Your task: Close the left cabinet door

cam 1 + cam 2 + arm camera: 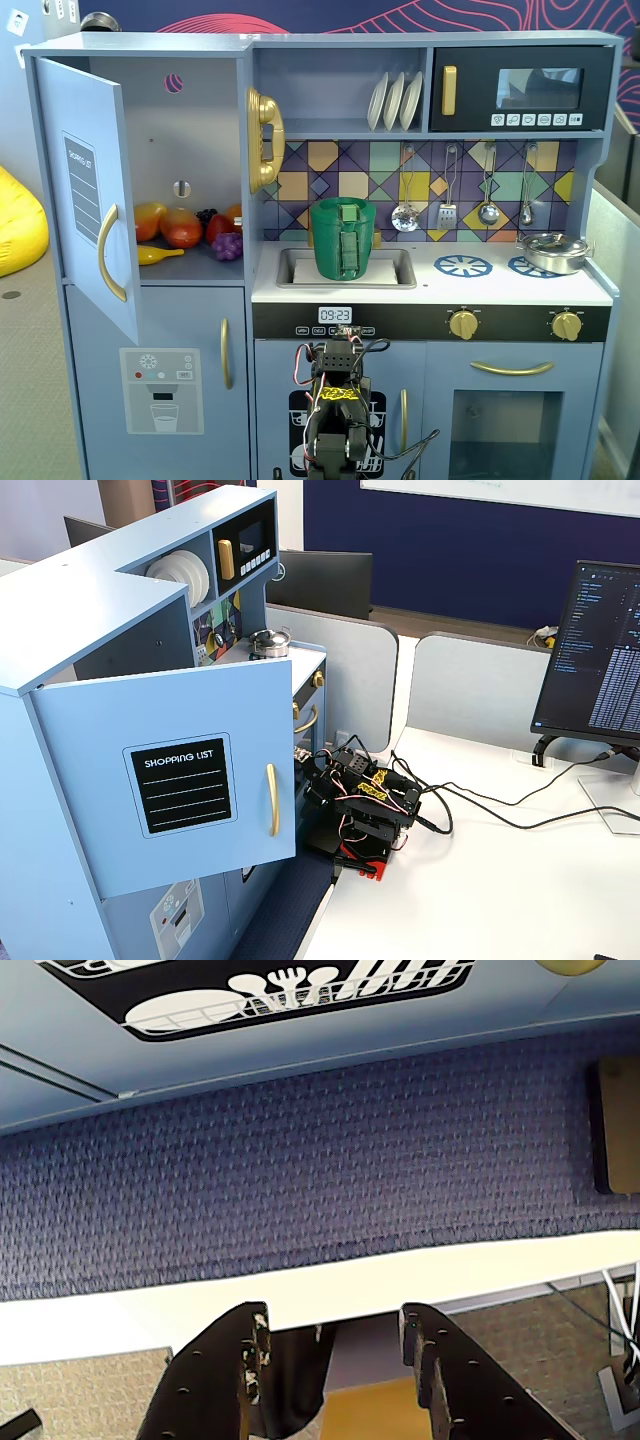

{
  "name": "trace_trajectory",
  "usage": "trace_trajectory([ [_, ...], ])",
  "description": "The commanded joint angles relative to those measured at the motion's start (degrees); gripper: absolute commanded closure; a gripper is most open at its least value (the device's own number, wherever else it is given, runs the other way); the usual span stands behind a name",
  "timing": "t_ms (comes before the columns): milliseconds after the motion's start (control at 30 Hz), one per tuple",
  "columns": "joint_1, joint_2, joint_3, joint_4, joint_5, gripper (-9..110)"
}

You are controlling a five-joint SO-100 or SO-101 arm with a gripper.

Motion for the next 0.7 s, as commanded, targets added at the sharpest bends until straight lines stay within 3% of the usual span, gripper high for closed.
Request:
trace_trajectory([
  [0, 2.11, 0.0, 1.67, 9.32, 0.09, 101],
  [333, 1.85, 0.0, 1.67, 9.32, 0.0, 101],
  [433, -1.49, -0.18, 1.58, 8.26, -5.19, 101],
  [533, -16.0, -0.44, -2.99, 3.43, -5.36, 101],
  [667, -47.55, -0.79, -13.8, -5.1, -1.58, 102],
])
